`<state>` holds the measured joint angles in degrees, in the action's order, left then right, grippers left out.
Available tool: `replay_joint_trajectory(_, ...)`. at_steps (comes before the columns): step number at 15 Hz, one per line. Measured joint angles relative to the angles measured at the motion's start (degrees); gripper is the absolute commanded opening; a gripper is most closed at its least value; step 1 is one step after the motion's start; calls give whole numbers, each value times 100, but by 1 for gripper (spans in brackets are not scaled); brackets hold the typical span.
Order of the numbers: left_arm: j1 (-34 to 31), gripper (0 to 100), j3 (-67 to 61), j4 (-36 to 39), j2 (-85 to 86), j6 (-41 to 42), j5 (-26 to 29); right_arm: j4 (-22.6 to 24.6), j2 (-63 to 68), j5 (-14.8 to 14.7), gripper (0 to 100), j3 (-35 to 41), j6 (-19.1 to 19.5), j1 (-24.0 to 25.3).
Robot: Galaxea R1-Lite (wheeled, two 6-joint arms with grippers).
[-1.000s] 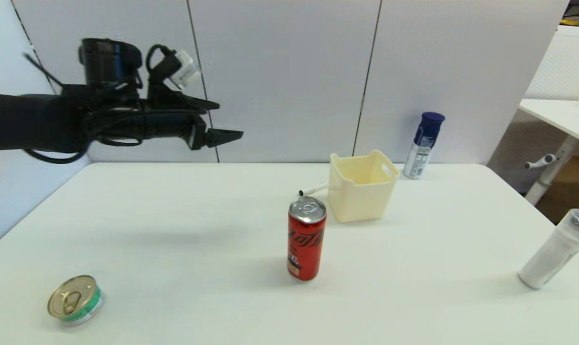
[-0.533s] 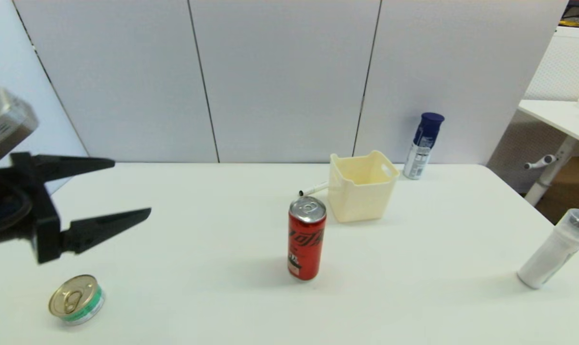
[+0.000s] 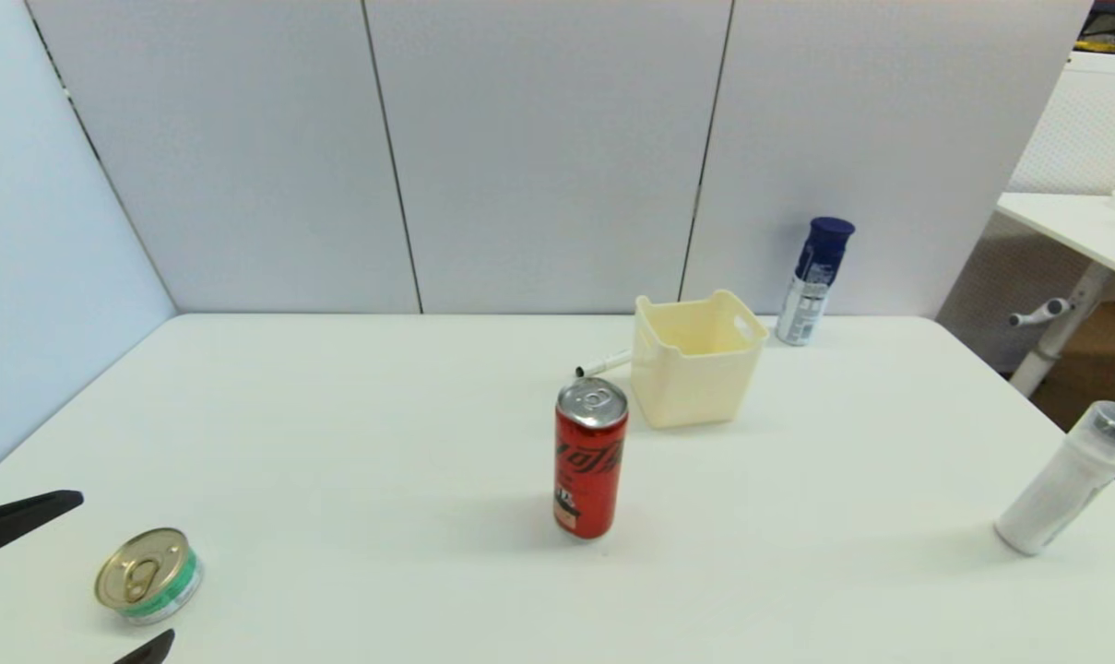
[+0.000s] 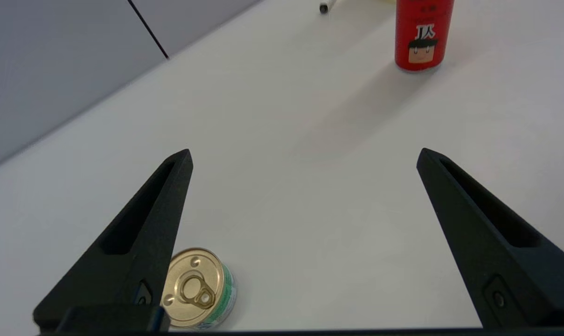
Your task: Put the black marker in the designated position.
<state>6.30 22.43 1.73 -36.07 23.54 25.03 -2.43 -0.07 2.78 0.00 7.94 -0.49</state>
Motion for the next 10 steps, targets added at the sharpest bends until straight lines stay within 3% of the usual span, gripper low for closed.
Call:
replay_joint_trajectory(4, -104, 100, -887, 708, 1108, -271, -23, 0, 0, -2, 100, 0, 0, 0)
replay_joint_trajectory(10, -438, 100, -2075, 1538, 2029, -877, -538, 0, 0, -4, 100, 0, 0, 2)
